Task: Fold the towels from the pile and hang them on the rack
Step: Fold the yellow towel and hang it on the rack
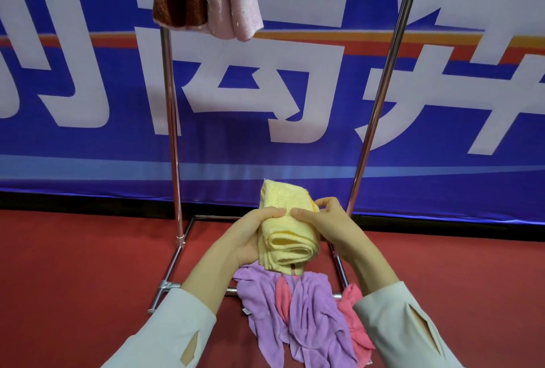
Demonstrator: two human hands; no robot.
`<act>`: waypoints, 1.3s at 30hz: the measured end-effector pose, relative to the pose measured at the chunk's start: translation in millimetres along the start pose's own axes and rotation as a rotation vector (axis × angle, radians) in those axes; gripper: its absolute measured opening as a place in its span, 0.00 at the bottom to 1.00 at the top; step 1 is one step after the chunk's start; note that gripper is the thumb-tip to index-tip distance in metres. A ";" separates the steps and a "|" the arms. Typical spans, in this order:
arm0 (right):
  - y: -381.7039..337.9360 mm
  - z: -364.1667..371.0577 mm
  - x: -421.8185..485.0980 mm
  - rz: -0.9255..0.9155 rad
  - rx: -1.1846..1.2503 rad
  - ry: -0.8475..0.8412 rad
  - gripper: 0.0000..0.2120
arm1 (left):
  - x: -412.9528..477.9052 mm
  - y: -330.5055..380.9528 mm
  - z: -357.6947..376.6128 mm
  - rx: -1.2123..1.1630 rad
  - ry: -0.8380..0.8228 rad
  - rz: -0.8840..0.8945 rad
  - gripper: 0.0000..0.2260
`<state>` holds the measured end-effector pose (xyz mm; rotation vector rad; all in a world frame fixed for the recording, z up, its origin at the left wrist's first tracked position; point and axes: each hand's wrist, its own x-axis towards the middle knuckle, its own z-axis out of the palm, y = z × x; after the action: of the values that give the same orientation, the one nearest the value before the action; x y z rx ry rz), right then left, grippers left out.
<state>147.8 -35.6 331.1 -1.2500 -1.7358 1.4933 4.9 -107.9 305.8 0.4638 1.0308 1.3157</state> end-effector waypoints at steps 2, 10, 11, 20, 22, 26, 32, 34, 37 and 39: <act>-3.0 1.5 -3.0 -0.015 0.141 -0.022 0.26 | 0.3 -0.1 -2.1 -0.042 -0.012 -0.012 0.21; -8.0 2.5 -11.2 -0.014 0.204 -0.170 0.25 | 4.4 0.7 -10.2 -0.153 0.001 -0.017 0.22; -8.0 3.5 -12.1 -0.016 0.194 -0.191 0.26 | 4.5 1.1 -10.6 -0.153 0.006 -0.015 0.19; -10.7 8.4 -15.3 -0.104 0.046 -0.318 0.36 | 3.8 2.3 -7.9 -0.259 0.029 0.103 0.17; -10.4 9.9 -16.2 -0.119 0.003 -0.313 0.38 | 2.3 2.7 -4.8 -0.276 0.007 0.133 0.17; -6.7 14.4 -16.1 -0.113 0.020 -0.306 0.36 | 1.8 1.6 -3.4 -0.213 -0.018 0.128 0.20; -5.9 0.9 -15.7 -0.122 -0.124 -0.306 0.25 | 1.8 0.8 -8.4 -0.059 0.157 0.344 0.17; -5.5 -3.3 -13.2 -0.153 -0.039 -0.174 0.17 | -1.0 2.0 -7.4 0.054 0.123 0.413 0.20; -6.8 -7.4 -10.7 -0.220 0.098 0.005 0.18 | -5.1 2.7 -5.1 0.233 0.005 0.439 0.26; -10.0 -8.4 -13.7 -0.273 0.155 0.025 0.22 | -7.6 1.5 -2.3 0.268 -0.076 0.430 0.26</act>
<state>157.9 -43.4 345.1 -0.9093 -1.6625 1.4140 2.8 -115.3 308.6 0.9732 1.0846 1.5272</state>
